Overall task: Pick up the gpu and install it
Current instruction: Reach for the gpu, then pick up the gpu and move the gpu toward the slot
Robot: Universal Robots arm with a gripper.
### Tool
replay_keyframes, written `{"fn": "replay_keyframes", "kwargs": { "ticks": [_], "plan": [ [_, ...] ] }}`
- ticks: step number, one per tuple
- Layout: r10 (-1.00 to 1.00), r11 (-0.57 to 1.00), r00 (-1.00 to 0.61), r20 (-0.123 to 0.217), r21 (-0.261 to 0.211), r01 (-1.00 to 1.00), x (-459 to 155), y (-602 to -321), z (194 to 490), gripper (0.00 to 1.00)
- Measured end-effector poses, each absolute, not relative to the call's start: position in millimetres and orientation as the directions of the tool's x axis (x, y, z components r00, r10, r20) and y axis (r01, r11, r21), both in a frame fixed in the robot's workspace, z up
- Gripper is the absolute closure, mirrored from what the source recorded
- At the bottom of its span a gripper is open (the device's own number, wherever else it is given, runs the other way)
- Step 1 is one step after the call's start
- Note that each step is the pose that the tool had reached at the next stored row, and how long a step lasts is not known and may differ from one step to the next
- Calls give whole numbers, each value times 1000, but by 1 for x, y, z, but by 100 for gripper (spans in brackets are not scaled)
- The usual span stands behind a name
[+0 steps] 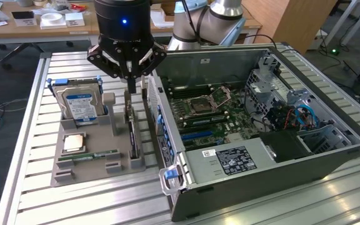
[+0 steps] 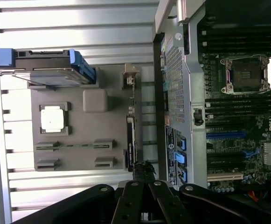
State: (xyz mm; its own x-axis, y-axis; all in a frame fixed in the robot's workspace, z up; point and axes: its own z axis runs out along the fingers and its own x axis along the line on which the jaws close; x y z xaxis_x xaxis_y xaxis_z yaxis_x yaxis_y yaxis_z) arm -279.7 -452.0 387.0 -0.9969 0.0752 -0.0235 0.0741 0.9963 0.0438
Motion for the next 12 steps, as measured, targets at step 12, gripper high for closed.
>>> {"fn": "replay_keyframes", "kwargs": {
  "ticks": [12],
  "plan": [
    [75, 996, -997, -24, 44, 74, -284, -452, 387, 89]
  ]
}}
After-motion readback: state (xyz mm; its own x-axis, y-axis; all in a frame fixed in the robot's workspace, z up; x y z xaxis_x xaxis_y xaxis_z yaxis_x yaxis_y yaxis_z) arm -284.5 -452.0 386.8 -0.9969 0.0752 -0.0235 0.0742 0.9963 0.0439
